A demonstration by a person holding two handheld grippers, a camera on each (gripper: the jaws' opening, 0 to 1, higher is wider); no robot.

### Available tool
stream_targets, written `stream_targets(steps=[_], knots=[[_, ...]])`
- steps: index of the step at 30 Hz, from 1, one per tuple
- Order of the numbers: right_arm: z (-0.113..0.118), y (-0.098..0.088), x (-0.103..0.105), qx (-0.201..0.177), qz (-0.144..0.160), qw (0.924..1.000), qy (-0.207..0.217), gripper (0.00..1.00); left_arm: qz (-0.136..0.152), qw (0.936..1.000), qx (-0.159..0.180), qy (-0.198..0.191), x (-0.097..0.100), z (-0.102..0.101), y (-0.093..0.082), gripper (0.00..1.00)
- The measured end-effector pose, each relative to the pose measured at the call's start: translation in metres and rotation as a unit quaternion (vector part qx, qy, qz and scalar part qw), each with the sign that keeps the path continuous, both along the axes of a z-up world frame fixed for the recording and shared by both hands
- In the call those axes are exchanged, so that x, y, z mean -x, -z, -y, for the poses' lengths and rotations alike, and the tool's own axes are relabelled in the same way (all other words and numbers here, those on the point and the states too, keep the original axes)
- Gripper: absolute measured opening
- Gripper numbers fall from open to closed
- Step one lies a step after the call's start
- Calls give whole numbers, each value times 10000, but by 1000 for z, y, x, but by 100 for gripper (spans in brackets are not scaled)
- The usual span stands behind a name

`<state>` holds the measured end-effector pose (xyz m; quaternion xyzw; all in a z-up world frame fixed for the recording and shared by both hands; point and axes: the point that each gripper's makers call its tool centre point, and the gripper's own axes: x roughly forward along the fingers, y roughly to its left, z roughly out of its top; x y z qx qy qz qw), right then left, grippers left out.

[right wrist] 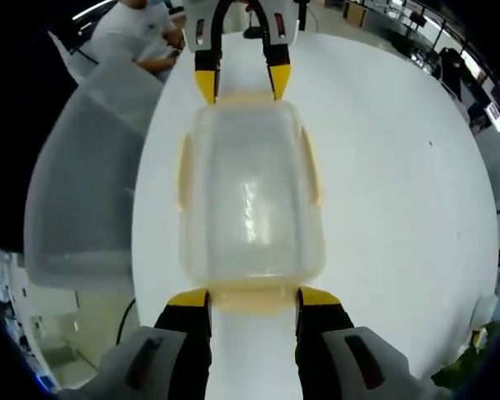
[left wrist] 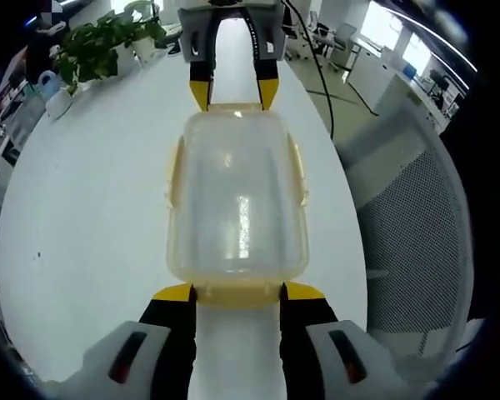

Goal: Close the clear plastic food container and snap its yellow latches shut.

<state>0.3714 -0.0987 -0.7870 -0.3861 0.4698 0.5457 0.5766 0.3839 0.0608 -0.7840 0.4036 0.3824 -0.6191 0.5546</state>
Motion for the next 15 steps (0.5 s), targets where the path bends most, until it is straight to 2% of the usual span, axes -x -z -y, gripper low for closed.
stream_targets(steps=[4,15], knots=[[2,-1,0,-77,-22,9999,61,37,109,9999,-71,82,-2,1,0,38],[7,2,3,-8,2,10000,6,37,76,9998,-185,41,3,6,3,38]])
